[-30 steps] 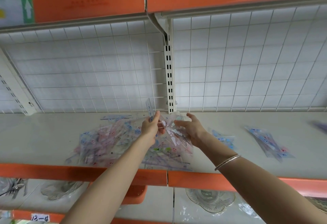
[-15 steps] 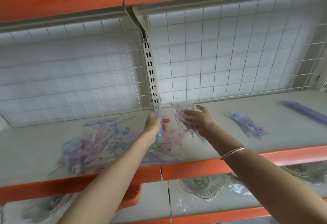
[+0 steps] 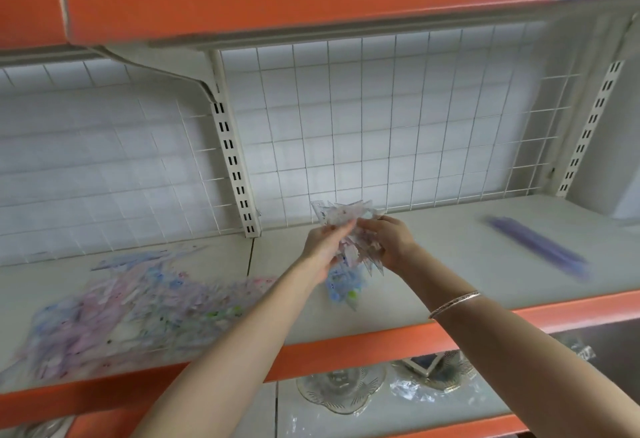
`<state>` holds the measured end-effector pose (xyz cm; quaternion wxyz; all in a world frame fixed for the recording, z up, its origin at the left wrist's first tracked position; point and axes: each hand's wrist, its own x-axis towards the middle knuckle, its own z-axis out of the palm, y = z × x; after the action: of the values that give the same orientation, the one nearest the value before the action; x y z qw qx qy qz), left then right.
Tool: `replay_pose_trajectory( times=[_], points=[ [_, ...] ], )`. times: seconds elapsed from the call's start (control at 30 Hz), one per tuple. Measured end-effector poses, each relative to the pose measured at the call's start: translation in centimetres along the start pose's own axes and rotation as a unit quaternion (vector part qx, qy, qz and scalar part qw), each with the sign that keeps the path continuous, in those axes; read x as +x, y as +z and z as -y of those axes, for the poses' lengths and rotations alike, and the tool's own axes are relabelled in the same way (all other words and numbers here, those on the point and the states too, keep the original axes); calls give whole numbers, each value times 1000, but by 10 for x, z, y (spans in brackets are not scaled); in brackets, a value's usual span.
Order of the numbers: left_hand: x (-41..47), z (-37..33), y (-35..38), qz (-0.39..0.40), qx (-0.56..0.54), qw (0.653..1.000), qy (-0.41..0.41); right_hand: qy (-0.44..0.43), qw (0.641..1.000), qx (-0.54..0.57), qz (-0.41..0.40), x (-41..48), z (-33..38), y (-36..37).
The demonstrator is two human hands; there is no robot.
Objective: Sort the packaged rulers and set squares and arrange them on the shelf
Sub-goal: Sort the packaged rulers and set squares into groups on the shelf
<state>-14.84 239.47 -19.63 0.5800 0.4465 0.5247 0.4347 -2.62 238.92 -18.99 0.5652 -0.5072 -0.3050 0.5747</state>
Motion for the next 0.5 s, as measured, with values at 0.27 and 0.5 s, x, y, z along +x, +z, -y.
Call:
replay_pose_trajectory(
  times=[0.27,0.5],
  points=[
    [10,-3,45,19,4,1000,24,3,1000,17,24,14,17,-36],
    [12,-6,74,47,-34,998,10,-11,999,-16,26,21,26,-70]
  ],
)
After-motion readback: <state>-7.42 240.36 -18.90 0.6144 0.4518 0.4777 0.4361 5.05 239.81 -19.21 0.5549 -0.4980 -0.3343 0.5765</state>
